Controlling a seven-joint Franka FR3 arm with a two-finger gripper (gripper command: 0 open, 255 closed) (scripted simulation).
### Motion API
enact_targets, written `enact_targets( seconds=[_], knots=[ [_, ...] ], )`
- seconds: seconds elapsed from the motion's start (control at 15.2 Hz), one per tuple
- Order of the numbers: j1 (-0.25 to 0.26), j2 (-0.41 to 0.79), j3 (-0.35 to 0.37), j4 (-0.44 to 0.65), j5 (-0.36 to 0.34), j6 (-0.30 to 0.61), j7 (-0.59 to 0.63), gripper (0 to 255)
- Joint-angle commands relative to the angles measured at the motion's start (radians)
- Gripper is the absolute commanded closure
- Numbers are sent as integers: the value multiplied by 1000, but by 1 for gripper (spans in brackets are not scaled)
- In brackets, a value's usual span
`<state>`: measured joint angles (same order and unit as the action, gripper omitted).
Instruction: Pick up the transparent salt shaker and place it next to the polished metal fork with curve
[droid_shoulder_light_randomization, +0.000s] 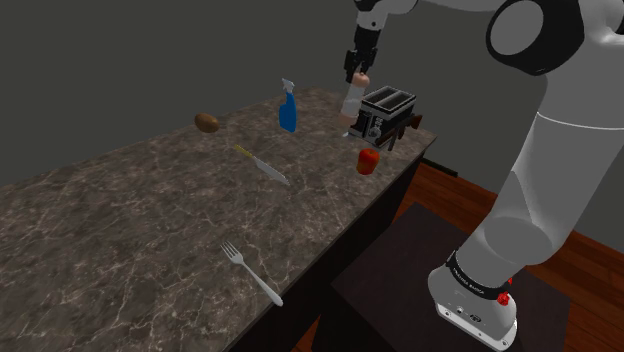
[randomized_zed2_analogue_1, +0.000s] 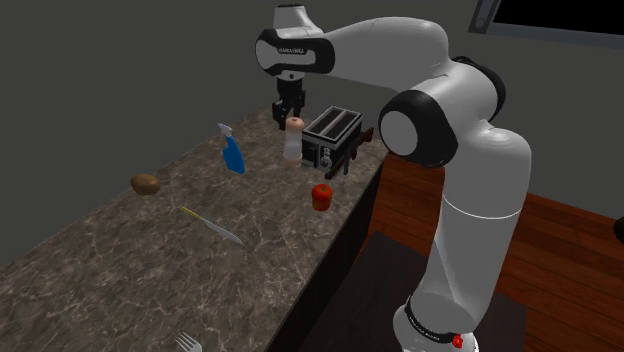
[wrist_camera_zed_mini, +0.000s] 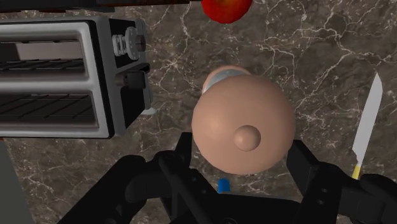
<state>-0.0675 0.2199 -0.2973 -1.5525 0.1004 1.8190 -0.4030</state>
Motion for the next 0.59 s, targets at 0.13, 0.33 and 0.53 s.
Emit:
enact_targets(
  seconds=[0.13,0.33,0.53],
  knots=[
    [-3,0,-1,55,-1,-54,1,255],
    [-5,6,-2,103,1,-97,2,255],
    [-9,14,-3,154,3,-141,3,255]
  ],
)
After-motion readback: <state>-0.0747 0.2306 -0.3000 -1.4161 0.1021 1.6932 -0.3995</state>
